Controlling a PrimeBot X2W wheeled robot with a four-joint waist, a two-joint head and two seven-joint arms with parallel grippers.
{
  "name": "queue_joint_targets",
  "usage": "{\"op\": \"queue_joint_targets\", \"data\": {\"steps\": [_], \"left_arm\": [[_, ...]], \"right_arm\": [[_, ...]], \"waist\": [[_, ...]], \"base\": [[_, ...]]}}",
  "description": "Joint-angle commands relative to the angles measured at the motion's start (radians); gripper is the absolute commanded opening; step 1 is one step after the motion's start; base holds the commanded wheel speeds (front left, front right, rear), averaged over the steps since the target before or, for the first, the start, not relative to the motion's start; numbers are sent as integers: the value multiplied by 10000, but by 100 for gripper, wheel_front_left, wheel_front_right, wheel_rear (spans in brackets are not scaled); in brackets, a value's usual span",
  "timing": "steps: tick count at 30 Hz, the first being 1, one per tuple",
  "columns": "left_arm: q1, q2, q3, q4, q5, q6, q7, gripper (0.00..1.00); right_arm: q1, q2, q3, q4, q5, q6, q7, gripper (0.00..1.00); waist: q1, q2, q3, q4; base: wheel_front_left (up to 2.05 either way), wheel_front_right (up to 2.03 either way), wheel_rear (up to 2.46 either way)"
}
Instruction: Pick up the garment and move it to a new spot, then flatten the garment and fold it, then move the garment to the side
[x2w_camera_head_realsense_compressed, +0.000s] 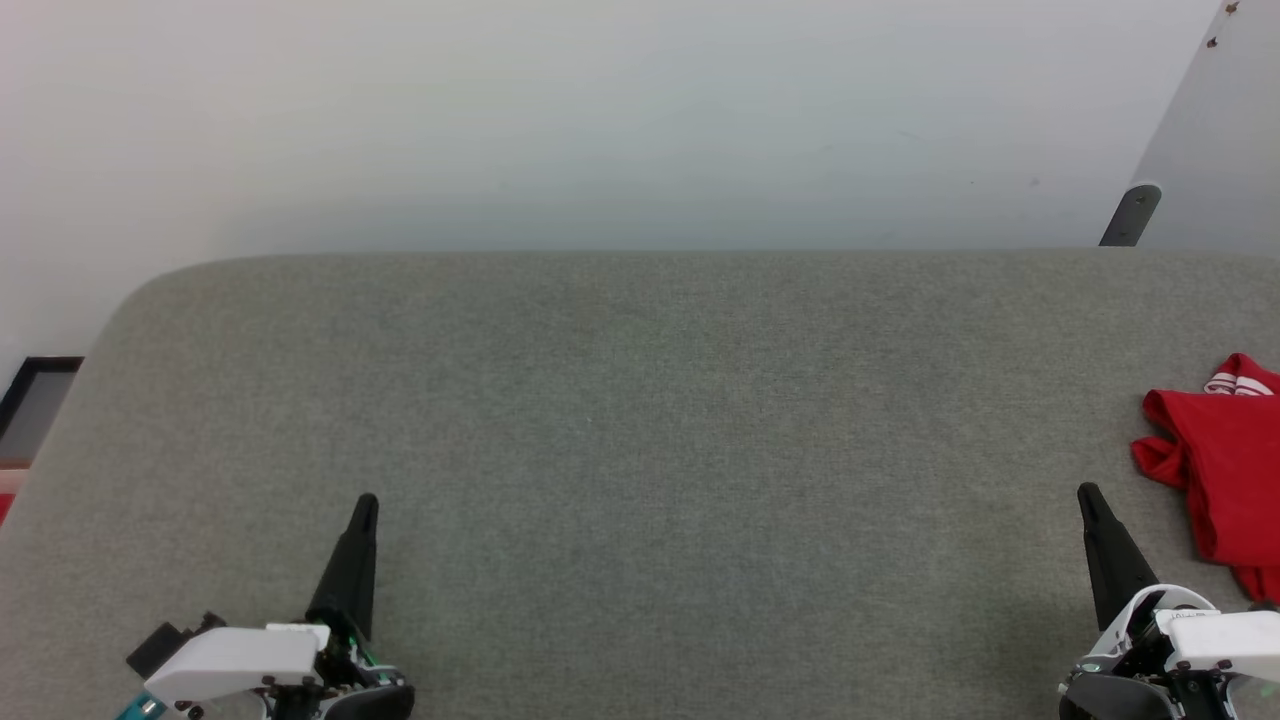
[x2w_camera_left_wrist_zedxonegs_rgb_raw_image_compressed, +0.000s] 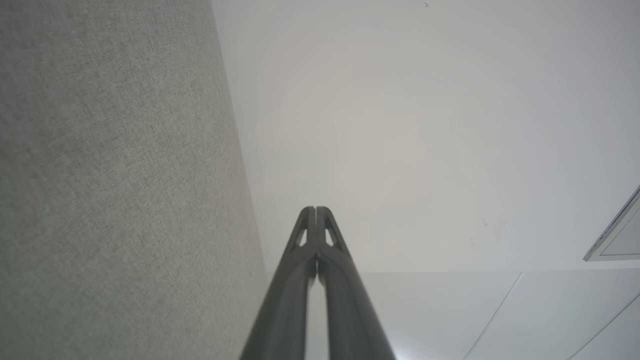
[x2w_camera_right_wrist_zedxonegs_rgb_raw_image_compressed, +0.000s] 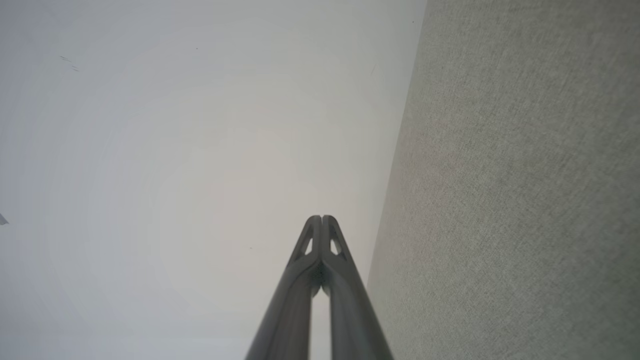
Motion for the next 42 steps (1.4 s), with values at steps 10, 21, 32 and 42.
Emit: {"op": "queue_joint_targets", "data": {"steps": [10, 21, 32, 42], "left_arm": [[-84, 5, 21, -15, -33, -35, 33, 0], [-84, 5, 20, -15, -34, -35, 32, 0], [-84, 5, 18, -16, -35, -35, 31, 0], [-84, 5, 20, -17, -35, -35, 31, 0]], "right_arm": [[-29, 35, 1, -26, 31, 4, 27, 0], [-29, 35, 2, -27, 32, 4, 26, 0], [-29, 35, 3, -27, 32, 4, 27, 0], [-29, 35, 3, -27, 33, 4, 26, 0]], "waist": [[0, 0, 0, 0], [0, 0, 0, 0], [0, 0, 0, 0], [0, 0, 0, 0]], "base": [[0, 0, 0], [0, 0, 0], [0, 0, 0], [0, 0, 0]]}}
